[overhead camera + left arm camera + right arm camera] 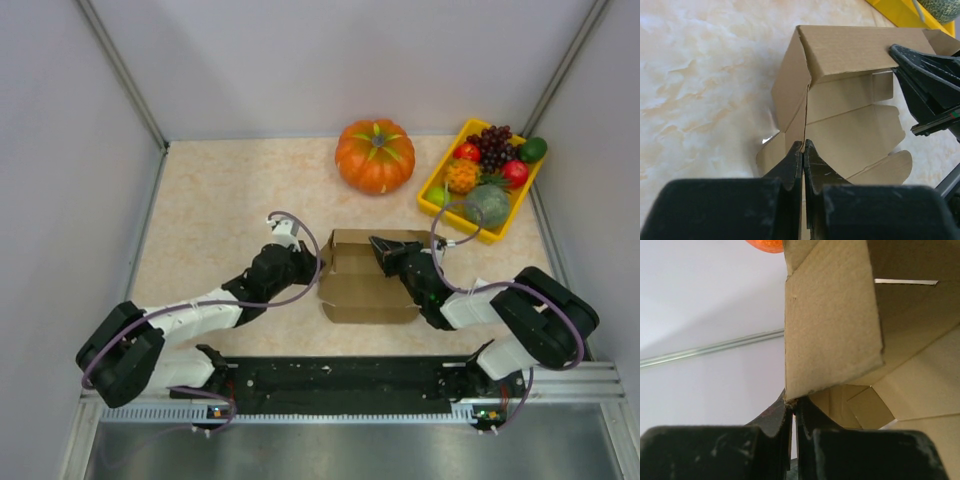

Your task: Fold the paper box

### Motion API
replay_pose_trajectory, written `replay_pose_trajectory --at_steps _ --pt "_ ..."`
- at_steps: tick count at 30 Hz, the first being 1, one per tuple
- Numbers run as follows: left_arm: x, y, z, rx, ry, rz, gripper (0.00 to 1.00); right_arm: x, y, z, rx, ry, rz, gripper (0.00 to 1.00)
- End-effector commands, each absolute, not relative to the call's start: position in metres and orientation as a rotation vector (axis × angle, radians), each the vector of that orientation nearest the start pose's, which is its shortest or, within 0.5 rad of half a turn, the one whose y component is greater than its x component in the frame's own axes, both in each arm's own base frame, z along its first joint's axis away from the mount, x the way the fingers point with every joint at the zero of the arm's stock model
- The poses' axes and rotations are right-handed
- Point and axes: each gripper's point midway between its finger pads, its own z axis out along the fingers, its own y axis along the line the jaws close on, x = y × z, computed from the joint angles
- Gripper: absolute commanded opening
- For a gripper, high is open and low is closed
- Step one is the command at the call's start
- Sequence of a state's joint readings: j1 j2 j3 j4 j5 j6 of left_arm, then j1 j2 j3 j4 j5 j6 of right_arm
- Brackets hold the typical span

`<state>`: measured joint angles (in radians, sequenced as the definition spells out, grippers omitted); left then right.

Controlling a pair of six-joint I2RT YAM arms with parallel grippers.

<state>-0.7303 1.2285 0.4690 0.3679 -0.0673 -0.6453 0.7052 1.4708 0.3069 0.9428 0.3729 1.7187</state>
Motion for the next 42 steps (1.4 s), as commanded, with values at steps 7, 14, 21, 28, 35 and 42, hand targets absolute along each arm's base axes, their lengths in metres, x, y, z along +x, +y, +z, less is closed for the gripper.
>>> replay_pose_trajectory --at_steps 7,14,21,28,35,42 --pt "0.263 -0.281 0.103 0.062 2.004 -0.832 0.0 0.299 0.232 0.127 1.084 1.611 1.359 0.0" --pt "0.255 -0.286 0.09 0.088 2.003 -0.841 0.06 0.283 0.226 0.113 1.012 1.629 1.369 0.0" --pt "0.245 -0.286 0.092 0.156 1.959 -0.863 0.36 0.281 0.228 0.115 0.99 1.611 1.406 0.0" --pt "0.225 -0.277 0.112 0.285 1.94 -0.872 0.5 0.279 0.224 0.113 0.994 1.621 1.397 0.0" --pt "0.235 -0.214 0.141 0.055 1.935 -0.663 0.43 0.281 0.223 0.113 0.998 1.619 1.403 0.0" --pt "0.28 -0.198 0.119 0.206 2.154 -0.256 0.28 0.281 0.224 0.113 1.012 1.616 1.415 0.0"
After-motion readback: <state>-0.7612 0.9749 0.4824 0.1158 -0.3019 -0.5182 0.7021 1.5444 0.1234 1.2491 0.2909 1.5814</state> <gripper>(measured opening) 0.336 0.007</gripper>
